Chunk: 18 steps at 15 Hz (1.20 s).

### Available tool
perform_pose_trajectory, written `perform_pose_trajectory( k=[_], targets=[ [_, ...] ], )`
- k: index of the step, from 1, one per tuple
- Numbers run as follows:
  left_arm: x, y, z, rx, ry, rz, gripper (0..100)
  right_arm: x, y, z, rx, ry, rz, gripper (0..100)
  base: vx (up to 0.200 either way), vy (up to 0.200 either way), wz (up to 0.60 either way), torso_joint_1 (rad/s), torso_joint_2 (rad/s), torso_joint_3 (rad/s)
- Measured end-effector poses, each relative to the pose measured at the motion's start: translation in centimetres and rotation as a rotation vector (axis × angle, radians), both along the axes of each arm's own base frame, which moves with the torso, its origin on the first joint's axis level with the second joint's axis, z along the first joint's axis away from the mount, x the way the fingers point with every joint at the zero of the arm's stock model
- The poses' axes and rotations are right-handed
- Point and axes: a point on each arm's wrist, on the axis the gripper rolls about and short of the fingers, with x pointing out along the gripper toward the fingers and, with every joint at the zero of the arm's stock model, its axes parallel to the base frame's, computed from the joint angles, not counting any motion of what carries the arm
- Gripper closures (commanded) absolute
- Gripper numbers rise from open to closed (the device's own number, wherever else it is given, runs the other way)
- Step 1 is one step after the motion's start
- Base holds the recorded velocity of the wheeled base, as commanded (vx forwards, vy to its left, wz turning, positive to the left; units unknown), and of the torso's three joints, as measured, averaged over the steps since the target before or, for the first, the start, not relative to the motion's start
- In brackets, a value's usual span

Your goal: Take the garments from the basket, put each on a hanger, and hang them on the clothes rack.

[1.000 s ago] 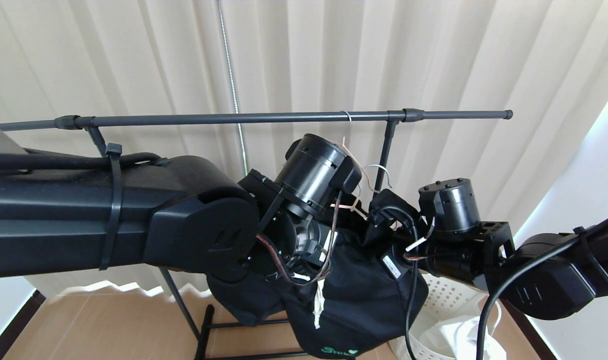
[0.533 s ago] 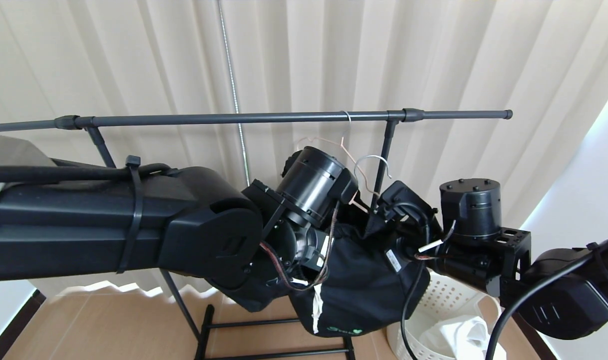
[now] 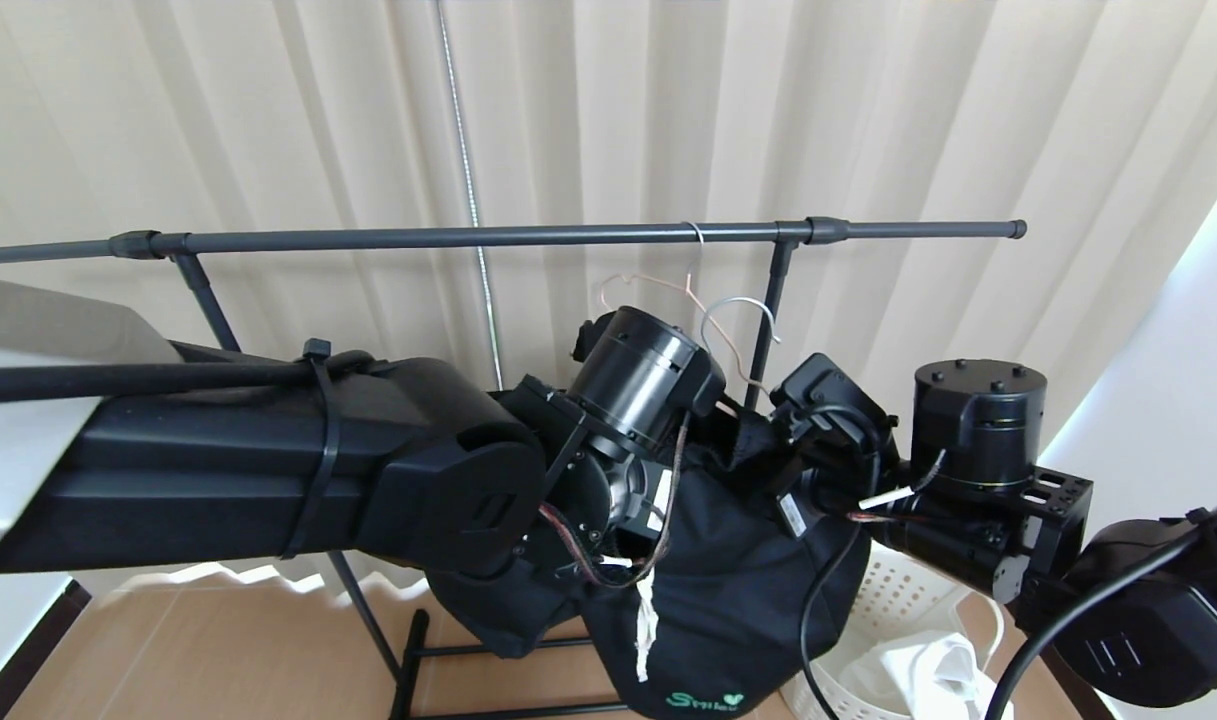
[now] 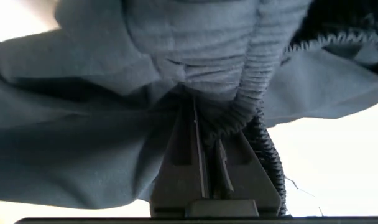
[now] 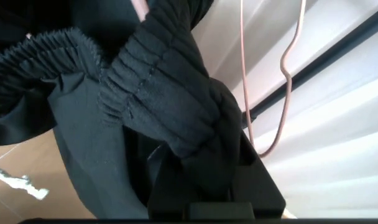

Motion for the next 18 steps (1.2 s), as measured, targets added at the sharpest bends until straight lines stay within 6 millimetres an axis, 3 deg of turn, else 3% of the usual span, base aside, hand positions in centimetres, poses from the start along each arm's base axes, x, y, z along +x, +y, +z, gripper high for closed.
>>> perform_pose_trajectory(
  k=[4, 5, 12, 18],
  targets=[
    [0.2, -0.1, -0.3, -0.023, -0.033, 0.009, 100, -0.3, -0.1, -0.2, 0.006, -0.019, 0.032, 100, 0.0, 0.0, 0.0, 0.0, 0.0, 0.0],
    [0.2, -0.2, -0.3, -0.03, -0.039, 0.008, 0, -0.4, -0.1, -0.2, 0.006, -0.018, 0.033, 100, 0.0, 0.0, 0.0, 0.0, 0.0, 0.0],
    [0.1, -0.5, -0.3, -0.067, -0.075, -0.003, 0, -0.5, -0.1, 0.0, 0.012, -0.024, 0.036, 100, 0.0, 0.0, 0.0, 0.0, 0.0, 0.0],
    [-1.8, 0.5, 0.6, -0.062, -0.084, -0.036, 0, -0.4, -0.1, 0.0, 0.013, -0.024, 0.036, 100, 0.0, 0.0, 0.0, 0.0, 0.0, 0.0]
  ],
)
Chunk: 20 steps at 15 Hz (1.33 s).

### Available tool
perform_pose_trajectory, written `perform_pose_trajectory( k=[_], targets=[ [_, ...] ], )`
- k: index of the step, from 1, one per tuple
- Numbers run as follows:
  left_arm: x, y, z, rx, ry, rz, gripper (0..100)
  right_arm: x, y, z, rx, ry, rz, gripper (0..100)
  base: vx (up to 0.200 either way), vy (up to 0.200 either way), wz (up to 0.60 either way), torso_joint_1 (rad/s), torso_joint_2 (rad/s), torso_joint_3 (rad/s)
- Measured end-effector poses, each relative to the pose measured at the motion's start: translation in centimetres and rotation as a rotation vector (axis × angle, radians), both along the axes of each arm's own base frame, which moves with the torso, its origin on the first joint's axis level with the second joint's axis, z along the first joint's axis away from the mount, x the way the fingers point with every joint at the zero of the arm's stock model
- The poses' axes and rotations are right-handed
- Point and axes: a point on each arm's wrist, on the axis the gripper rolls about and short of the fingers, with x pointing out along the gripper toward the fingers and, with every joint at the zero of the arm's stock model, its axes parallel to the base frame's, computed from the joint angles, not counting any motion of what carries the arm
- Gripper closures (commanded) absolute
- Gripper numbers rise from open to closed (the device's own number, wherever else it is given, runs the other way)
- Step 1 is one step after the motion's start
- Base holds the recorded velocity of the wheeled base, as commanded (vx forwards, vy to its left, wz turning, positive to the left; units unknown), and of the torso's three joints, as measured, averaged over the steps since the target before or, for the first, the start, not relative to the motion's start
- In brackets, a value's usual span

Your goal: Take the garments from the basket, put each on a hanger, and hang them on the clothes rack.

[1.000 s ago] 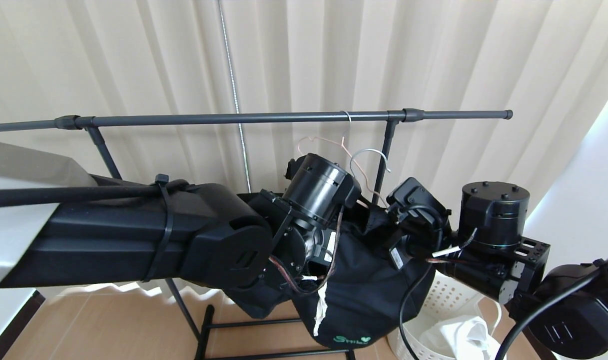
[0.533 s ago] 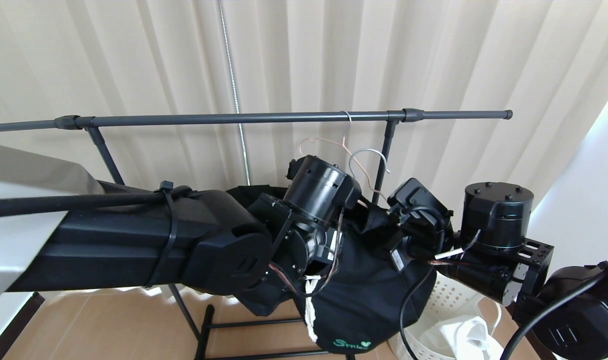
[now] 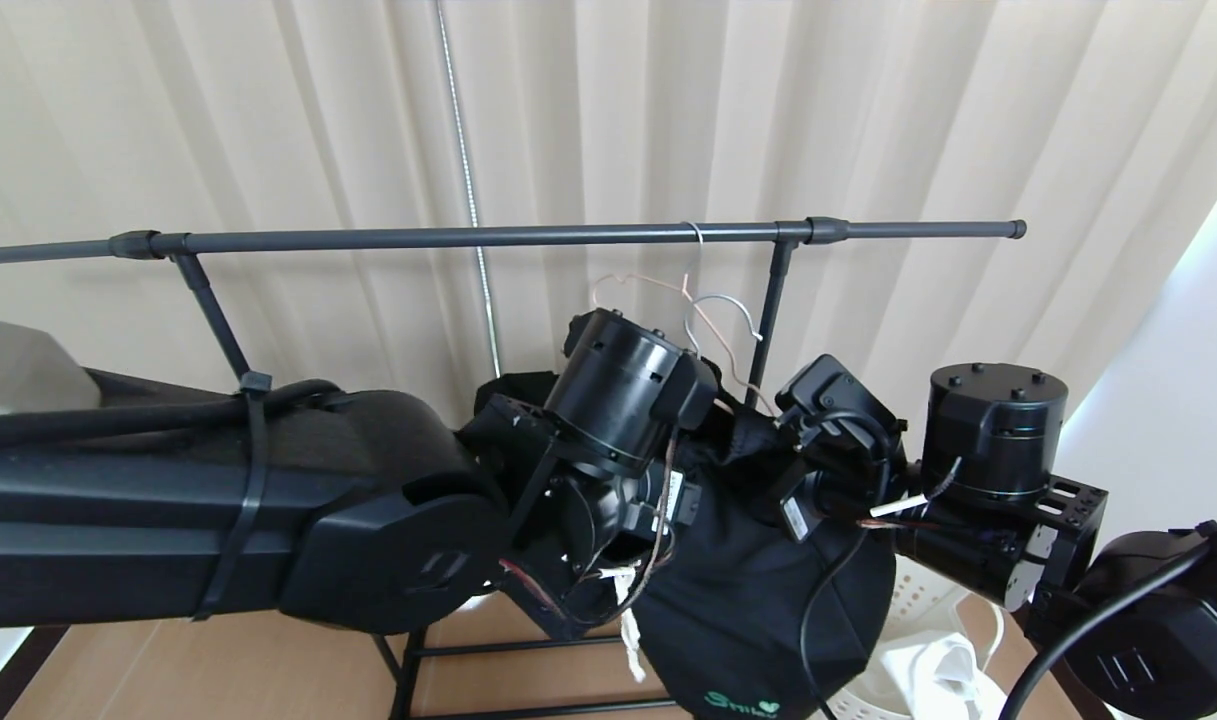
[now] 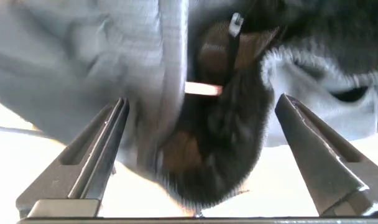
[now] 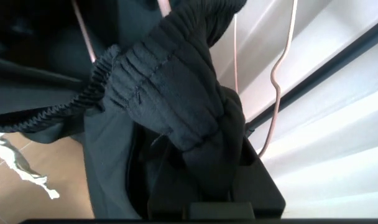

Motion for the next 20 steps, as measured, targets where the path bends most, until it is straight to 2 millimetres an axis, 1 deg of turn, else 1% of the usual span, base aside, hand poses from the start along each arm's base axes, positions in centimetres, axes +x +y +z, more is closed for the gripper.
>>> perform_pose_trajectory(
  k=[4, 8, 10, 14, 16, 17, 20],
  targets=[
    [-1.6, 1.8, 0.6, 0.052, -0.01, -0.036, 0, 0.0, 0.0, 0.0, 0.004, 0.001, 0.016, 100, 0.0, 0.0, 0.0, 0.0, 0.0, 0.0],
    [-2.1, 2.8, 1.3, 0.037, -0.041, -0.039, 0, -0.2, -0.2, -0.1, 0.002, 0.007, 0.017, 100, 0.0, 0.0, 0.0, 0.0, 0.0, 0.0],
    [-1.8, 3.7, 1.8, 0.029, -0.066, -0.025, 0, -0.2, -0.4, -0.1, 0.005, 0.01, 0.033, 100, 0.0, 0.0, 0.0, 0.0, 0.0, 0.0],
    [-0.9, 5.2, 1.7, 0.039, -0.067, 0.018, 0, -0.1, -1.1, 0.1, 0.009, 0.006, 0.058, 100, 0.0, 0.0, 0.0, 0.0, 0.0, 0.0],
    [0.1, 6.8, 1.8, 0.074, -0.072, 0.033, 0, 0.1, -1.8, 0.5, 0.056, -0.026, 0.137, 100, 0.0, 0.0, 0.0, 0.0, 0.0, 0.0],
    [0.6, 7.8, 1.9, 0.08, -0.071, 0.007, 0, 0.3, -2.4, 0.8, 0.078, -0.047, 0.169, 100, 0.0, 0.0, 0.0, 0.0, 0.0, 0.0],
    [1.4, 11.7, 2.5, 0.096, -0.084, -0.18, 0, 0.8, -4.1, 0.9, 0.118, -0.053, 0.277, 100, 0.0, 0.0, 0.0, 0.0, 0.0, 0.0]
  ],
)
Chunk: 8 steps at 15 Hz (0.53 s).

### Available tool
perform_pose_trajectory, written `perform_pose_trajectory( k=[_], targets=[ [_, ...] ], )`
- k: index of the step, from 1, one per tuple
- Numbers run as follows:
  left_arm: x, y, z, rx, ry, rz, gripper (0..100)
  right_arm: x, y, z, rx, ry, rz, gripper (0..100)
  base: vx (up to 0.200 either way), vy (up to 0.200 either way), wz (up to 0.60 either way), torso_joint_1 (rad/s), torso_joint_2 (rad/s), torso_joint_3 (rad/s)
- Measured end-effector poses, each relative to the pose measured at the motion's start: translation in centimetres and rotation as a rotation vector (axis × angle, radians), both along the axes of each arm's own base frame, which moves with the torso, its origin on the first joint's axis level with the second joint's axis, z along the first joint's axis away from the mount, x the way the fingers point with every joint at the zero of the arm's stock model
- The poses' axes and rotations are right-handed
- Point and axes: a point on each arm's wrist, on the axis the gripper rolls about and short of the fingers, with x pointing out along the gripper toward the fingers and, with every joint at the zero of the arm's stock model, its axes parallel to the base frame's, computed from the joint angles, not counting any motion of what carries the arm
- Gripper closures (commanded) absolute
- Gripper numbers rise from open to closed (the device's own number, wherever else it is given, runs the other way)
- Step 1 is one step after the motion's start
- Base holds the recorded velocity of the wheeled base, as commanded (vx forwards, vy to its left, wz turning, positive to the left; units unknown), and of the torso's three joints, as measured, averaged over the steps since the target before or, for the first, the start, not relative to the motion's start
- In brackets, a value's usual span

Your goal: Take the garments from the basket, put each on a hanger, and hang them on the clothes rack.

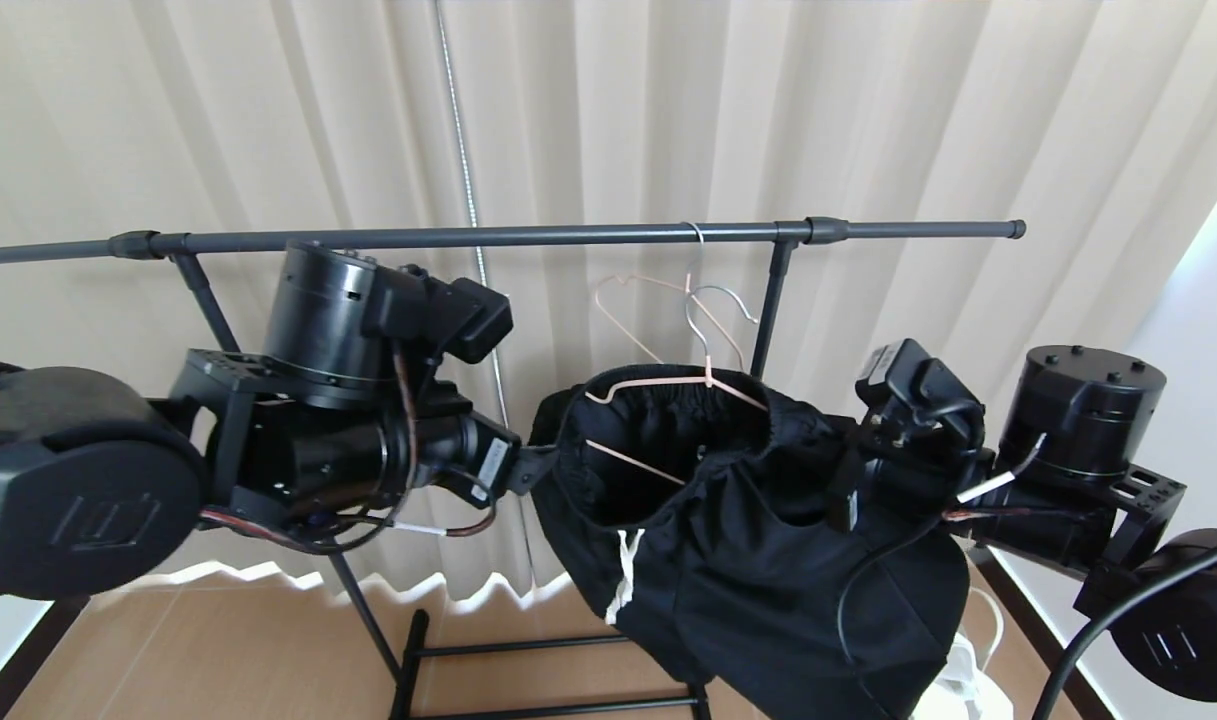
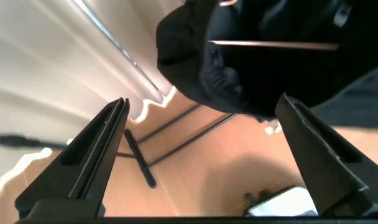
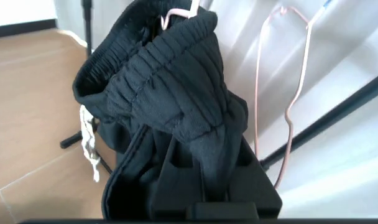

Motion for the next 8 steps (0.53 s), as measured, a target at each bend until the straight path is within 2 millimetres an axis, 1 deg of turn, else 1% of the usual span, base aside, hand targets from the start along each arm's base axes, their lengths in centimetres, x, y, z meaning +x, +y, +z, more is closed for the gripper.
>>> perform_pose_trajectory(
  k=[3, 5, 7, 8],
  targets=[
    [-0.1, 5.0, 0.6, 0.049, -0.048, -0.208, 0, 0.4, -1.6, 0.1, 0.03, 0.01, 0.095, 100, 0.0, 0.0, 0.0, 0.0, 0.0, 0.0],
    [-0.4, 7.8, 0.2, 0.157, -0.106, -0.296, 0, 0.3, -2.1, 0.4, 0.077, 0.04, 0.219, 100, 0.0, 0.0, 0.0, 0.0, 0.0, 0.0],
    [-0.9, 8.9, -0.4, 0.227, -0.124, -0.336, 0, 0.0, -2.4, 1.0, 0.122, 0.069, 0.305, 100, 0.0, 0.0, 0.0, 0.0, 0.0, 0.0],
    [-1.1, 8.9, -0.5, 0.241, -0.129, -0.347, 0, -0.2, -2.5, 1.2, 0.131, 0.071, 0.355, 100, 0.0, 0.0, 0.0, 0.0, 0.0, 0.0]
  ],
)
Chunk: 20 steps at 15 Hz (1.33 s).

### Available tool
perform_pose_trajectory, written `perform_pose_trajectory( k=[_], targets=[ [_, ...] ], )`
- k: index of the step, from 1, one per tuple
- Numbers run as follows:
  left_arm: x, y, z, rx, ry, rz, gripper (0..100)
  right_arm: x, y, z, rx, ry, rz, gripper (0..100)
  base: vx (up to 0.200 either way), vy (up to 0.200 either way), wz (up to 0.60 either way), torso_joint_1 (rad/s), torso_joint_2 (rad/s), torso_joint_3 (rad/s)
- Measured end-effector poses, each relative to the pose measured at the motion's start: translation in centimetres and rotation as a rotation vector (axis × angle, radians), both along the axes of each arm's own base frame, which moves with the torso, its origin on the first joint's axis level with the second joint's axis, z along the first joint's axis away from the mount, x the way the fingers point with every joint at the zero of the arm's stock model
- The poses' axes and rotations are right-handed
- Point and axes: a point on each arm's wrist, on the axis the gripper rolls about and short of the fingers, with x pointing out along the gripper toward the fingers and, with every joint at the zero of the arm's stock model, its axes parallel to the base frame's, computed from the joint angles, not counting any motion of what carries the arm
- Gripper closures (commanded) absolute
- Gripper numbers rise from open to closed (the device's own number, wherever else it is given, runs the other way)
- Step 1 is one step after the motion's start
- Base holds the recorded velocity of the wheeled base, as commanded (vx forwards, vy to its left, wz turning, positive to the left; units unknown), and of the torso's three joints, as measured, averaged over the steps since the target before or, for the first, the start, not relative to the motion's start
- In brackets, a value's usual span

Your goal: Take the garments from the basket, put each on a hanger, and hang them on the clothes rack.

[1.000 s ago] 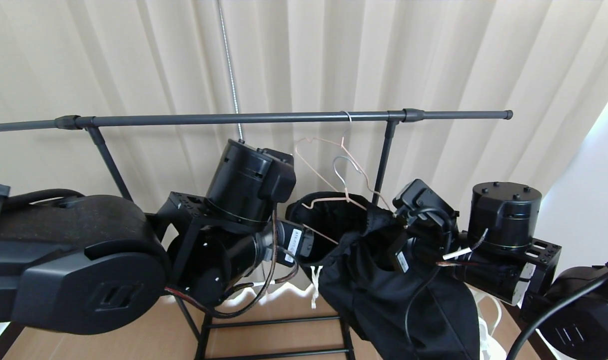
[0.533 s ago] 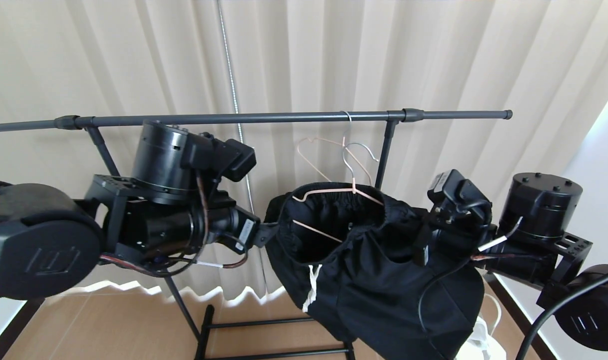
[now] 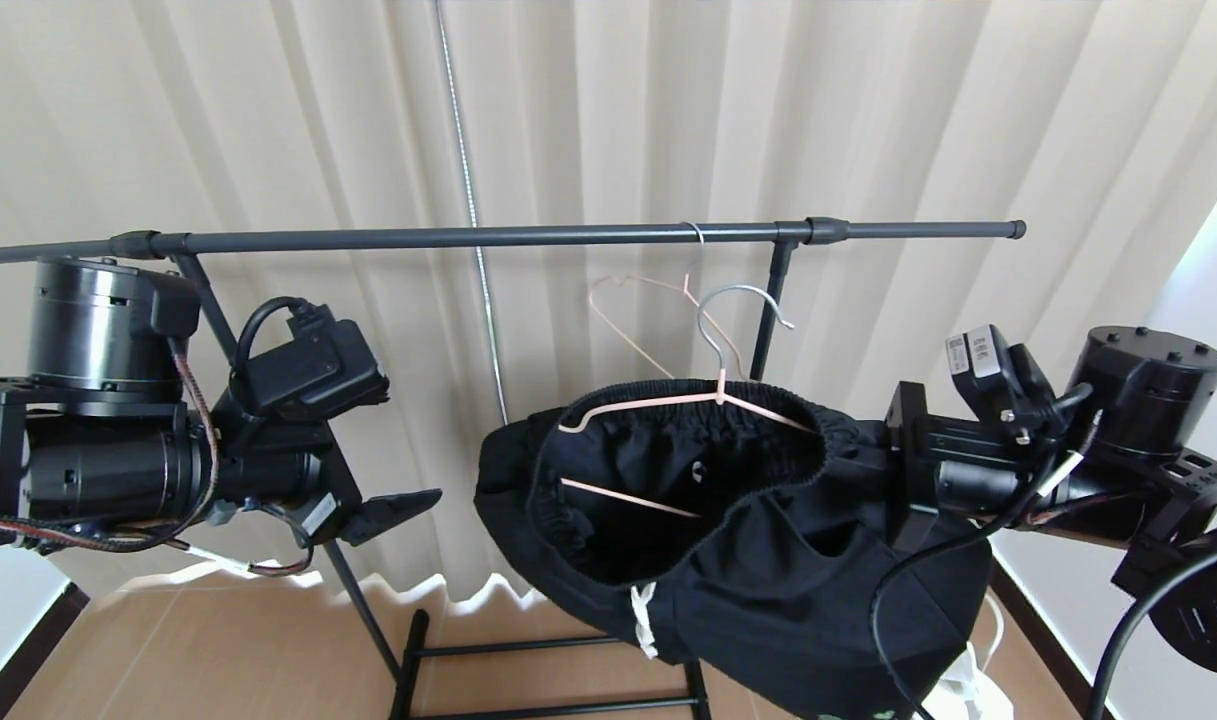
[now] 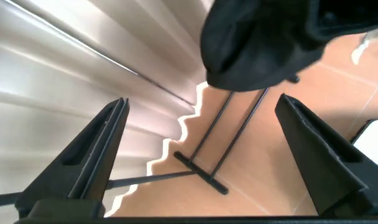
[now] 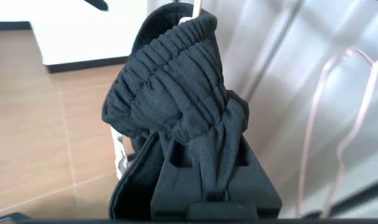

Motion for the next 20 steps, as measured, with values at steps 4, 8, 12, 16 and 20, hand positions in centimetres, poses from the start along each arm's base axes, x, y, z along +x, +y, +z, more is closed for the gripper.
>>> perform_pose_trajectory(
  k=[4, 8, 12, 16, 20],
  targets=[
    [0.3, -1.4, 0.1, 0.009, -0.011, -0.05, 0, -0.9, -0.4, 0.5, 0.012, -0.008, 0.063, 100, 0.0, 0.0, 0.0, 0.0, 0.0, 0.0],
    [0.2, -4.3, 0.3, 0.001, -0.011, -0.14, 0, -2.0, -0.8, 1.1, 0.022, -0.023, 0.124, 100, 0.0, 0.0, 0.0, 0.0, 0.0, 0.0],
    [0.7, -6.3, 0.2, -0.046, 0.029, -0.162, 0, -2.5, -0.8, 1.1, 0.023, -0.024, 0.136, 100, 0.0, 0.0, 0.0, 0.0, 0.0, 0.0],
    [1.2, -9.2, 1.0, -0.115, 0.051, -0.2, 0, -2.5, -0.7, 1.0, 0.024, -0.019, 0.15, 100, 0.0, 0.0, 0.0, 0.0, 0.0, 0.0],
    [1.8, -11.2, 0.9, -0.121, 0.058, -0.243, 0, -2.3, -0.6, 0.9, 0.023, -0.016, 0.152, 100, 0.0, 0.0, 0.0, 0.0, 0.0, 0.0]
  ],
)
